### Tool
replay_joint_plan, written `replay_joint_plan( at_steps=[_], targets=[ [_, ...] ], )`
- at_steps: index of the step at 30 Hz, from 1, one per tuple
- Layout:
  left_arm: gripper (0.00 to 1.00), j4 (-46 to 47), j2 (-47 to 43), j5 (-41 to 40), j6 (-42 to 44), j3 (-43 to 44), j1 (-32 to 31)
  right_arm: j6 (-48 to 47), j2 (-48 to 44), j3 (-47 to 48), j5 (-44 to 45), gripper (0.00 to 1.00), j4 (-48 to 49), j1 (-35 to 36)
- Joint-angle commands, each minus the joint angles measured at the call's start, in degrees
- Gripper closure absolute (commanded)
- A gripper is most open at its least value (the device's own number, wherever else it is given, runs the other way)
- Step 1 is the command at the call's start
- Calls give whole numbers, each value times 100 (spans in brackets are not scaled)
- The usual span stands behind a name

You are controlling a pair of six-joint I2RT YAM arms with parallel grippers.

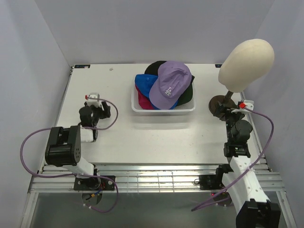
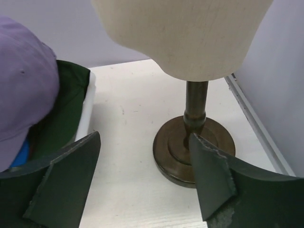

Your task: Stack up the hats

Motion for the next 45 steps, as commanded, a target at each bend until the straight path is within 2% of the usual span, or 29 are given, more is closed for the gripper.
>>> replay_joint_plan(
  at_steps=[1, 2, 3, 5, 7, 9, 12, 15, 16, 17, 18, 22, 28, 30, 33, 34, 36, 37, 40, 45],
  targets=[
    [39, -3751, -170, 193, 275, 1900, 5, 406, -667, 384, -276, 22, -1778, 16],
    [46, -4226, -169, 430, 302, 2226, 5, 398, -930, 463, -529, 25, -2163, 16],
    [49, -4570, -300, 946, 303, 2656, 5, 389, -1028, 656, -836, 28, -2333, 16],
    [53, -5554, -415, 1476, 566, 3089, -4, 337, -1065, 963, -1450, 37, -2928, 25],
    [53, -6641, -320, 2241, 584, 3920, -4, 327, -838, 1611, -1840, 47, -3369, 33],
    [52, -7164, -240, 2689, 627, 4407, -30, 415, -232, 2140, -2219, 51, -4151, 103],
    [43, -7912, -135, 3201, 768, 5181, -179, 485, 770, 3326, -2010, 50, -4984, 691],
    [37, -8352, -73, 3245, 812, 5674, -487, 407, 1605, 4452, -1176, 39, -5365, 1710],
    [36, -8536, -47, 3228, 821, 5779, -592, 415, 1790, 4672, -982, 31, -5384, 2121],
    [36, -8616, -12, 3202, 830, 5954, -654, 459, 2175, 5048, -789, 27, -5375, 2230],
    [36, -8686, 15, 3175, 830, 6034, -698, 538, 2361, 5217, -761, 26, -5349, 2248],
    [36, -8906, 59, 3105, 830, 6246, -970, 767, 3327, 5886, 273, 25, -5069, 2240],
    [36, -9056, 59, 3087, 795, 6448, -1181, 539, 4444, 6704, 103, 29, -4962, 2196],
    [36, -9082, 77, 3078, 786, 6492, -1217, 547, 4639, 6792, -153, 34, -4927, 2143],
    [37, -9126, 103, 3070, 777, 6580, -1296, 573, 4850, 6968, -373, 53, -4901, 2125],
    [37, -9126, 103, 3052, 777, 6615, -1322, 573, 4859, 7011, -374, 66, -4892, 2134],
    [38, -9135, 103, 3026, 760, 6650, -1349, 591, 4816, 7012, -339, 79, -4866, 2125],
    [38, -9152, 94, 3017, 751, 6677, -1375, 591, 4754, 7021, -286, 90, -4874, 2125],
    [39, -9196, 103, 3026, 759, 6738, -1419, 512, 4596, 7064, -102, 92, -4988, 2125],
    [39, -9267, 129, 2982, 821, 6835, -1437, 214, 4455, 7994, 92, 92, -5480, 2134]
  ],
)
